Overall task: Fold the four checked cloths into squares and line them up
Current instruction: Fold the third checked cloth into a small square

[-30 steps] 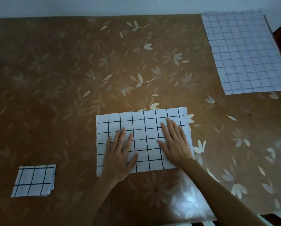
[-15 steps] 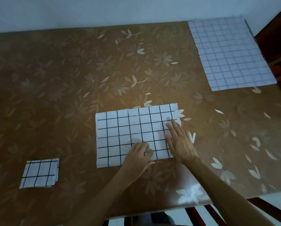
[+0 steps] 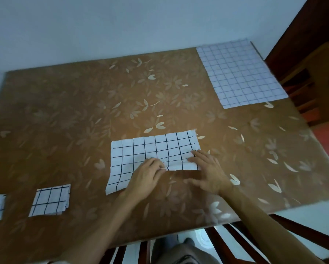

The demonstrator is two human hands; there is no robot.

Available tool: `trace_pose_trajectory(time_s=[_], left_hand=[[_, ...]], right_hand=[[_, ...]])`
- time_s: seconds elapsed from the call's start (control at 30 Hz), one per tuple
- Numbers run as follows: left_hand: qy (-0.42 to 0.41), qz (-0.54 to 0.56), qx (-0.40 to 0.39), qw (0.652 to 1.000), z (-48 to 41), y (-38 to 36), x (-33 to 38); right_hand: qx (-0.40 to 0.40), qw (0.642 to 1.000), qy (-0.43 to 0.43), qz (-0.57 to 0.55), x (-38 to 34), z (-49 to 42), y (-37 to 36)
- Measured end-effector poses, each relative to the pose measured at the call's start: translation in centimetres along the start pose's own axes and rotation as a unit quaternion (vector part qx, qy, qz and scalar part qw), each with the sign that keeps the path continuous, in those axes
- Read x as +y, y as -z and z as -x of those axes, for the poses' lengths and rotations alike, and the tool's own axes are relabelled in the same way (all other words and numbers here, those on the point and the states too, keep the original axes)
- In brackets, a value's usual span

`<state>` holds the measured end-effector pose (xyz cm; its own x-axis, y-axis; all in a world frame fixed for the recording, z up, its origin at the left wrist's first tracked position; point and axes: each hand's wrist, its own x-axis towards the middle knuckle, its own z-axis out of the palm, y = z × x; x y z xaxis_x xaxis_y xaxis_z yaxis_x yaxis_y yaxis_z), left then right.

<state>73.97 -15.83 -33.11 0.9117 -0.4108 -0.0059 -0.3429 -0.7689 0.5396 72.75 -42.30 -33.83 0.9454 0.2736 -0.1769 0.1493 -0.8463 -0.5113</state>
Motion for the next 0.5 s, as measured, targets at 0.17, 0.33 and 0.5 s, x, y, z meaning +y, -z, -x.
trace_pose_trajectory(time_s=[0.17,0.33,0.5], left_hand=[[0.047,0.023,0.011,0.999,1.5,3.2,3.4],[0.065,-0.013,0.071,0.995,2.4,4.4,6.4],[0.088,0.19,0.151,0.966,2.7,7.9,9.1]], right_hand=[[0.111,0.993,0.039,-0.008,-2.4,0.0,3.4],[0.156,0.981,0.109,-0.044,-6.3,0.7,8.3],[0.232,0.965,0.032,-0.118,-7.4,2.6,12.1]])
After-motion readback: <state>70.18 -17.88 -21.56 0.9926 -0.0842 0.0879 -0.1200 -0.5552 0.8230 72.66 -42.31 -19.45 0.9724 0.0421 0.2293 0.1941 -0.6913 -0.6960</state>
